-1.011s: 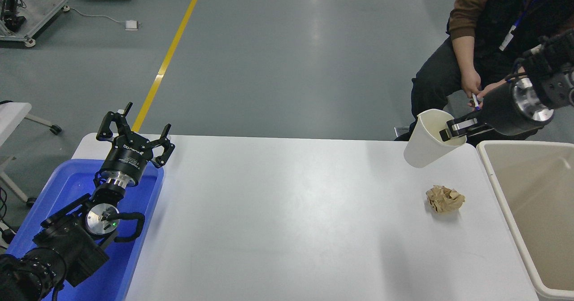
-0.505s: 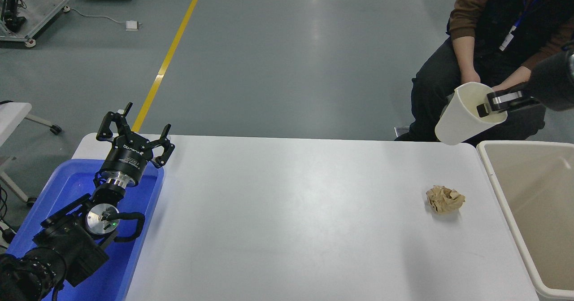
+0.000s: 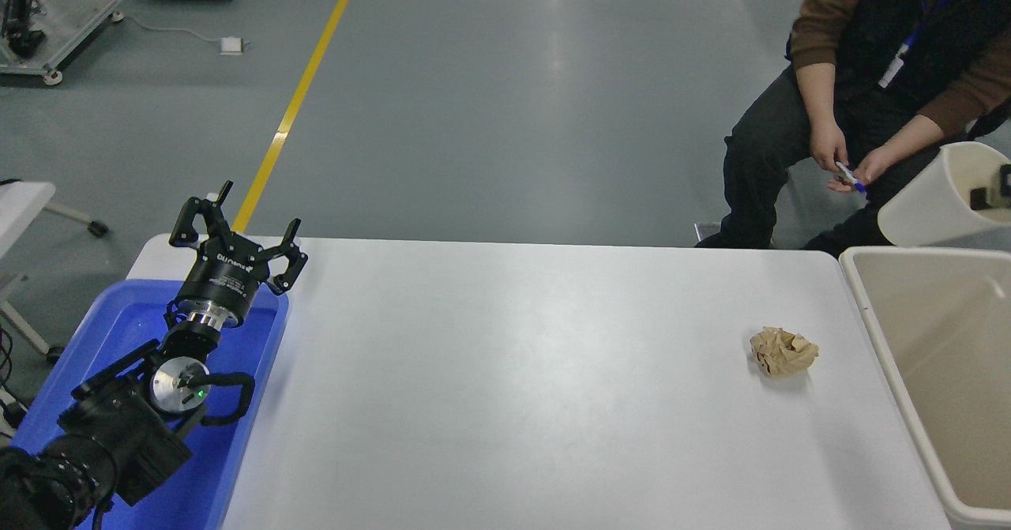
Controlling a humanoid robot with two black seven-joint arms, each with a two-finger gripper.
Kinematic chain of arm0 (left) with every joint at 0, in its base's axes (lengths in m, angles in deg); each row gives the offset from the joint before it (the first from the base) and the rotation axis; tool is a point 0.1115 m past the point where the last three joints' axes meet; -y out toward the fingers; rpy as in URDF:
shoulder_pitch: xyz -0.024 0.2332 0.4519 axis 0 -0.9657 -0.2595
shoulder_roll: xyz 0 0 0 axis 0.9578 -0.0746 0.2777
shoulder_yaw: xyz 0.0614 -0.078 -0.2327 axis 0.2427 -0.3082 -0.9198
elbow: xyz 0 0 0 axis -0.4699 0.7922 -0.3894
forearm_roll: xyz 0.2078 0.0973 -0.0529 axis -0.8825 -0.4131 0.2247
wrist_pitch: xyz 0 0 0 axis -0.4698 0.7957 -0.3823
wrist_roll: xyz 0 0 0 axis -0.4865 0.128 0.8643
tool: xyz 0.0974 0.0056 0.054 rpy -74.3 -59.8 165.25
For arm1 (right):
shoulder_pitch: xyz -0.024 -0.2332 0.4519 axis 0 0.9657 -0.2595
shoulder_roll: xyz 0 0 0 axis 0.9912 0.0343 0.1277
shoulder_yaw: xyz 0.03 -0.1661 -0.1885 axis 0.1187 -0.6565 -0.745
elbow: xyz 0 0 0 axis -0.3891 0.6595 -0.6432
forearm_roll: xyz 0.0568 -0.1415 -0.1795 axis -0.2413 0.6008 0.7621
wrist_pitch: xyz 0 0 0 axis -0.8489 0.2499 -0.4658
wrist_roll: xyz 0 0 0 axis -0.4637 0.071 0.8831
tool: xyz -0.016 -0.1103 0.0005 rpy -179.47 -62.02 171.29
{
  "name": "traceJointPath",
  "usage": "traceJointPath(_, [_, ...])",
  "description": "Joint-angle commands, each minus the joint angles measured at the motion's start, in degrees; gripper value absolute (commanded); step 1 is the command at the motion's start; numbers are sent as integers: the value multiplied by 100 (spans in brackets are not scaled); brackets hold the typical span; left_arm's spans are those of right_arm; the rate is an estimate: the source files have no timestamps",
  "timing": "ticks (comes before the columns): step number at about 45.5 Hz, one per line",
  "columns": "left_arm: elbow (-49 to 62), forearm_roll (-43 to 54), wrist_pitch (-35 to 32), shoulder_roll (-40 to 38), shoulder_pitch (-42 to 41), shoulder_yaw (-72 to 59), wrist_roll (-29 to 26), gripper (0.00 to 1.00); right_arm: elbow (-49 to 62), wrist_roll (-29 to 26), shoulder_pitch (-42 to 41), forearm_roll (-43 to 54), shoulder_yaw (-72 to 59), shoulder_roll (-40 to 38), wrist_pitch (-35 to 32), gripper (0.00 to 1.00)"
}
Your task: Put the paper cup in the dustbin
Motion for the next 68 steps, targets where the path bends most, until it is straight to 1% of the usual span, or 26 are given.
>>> traceJointPath(1, [3,0,-7,-5,-1,1,0,100,959,169,1054,-1189,442,-425,265,0])
traceJointPath(9, [3,8,-7,-6,8,1,0,100,1714,397,2126,-2165,714,-144,414,0])
traceJointPath(15, [-6,8,-16,-6,8,1,0,100,2277,450,3320,-2851,1197,216,607,0])
traceJointPath(22, [2,8,-16,-6,8,1,-9,100,2963,486,4552,-3317,1742,708,809,0])
traceJointPath(29, [3,8,-16,-6,8,1,0,100,3463,468,5308,-4046,1813,1200,1064,0])
traceJointPath(36, [3,8,-16,-6,8,1,0,100,4254,380,6064,-5021,1883,1745,1056,0])
traceJointPath(40, [2,8,-16,-6,8,1,-9,100,4580,292,6451,-5391,1971,2009,1073,0])
traceJointPath(44, [-6,8,-16,-6,8,1,-9,100,4931,143,6837,-5664,2295,2299,1126,0])
traceJointPath(47, [3,8,-16,-6,8,1,-9,100,5221,-76,7162,-5734,2682,2492,1214,0])
traceJointPath(49, [3,8,-16,-6,8,1,0,100,5510,-304,7469,-5726,3233,2720,1336,0])
traceJointPath(54, [-6,8,-16,-6,8,1,-9,100,5890,-726,7866,-5664,4246,3011,1460,0])
traceJointPath(60, [3,8,-16,-6,8,1,0,100,6004,-1149,8148,-5673,5380,3266,1671,0])
traceJointPath(68, [3,8,-16,-6,8,1,-9,100,5996,-1404,8411,-5726,6444,3372,1689,0])
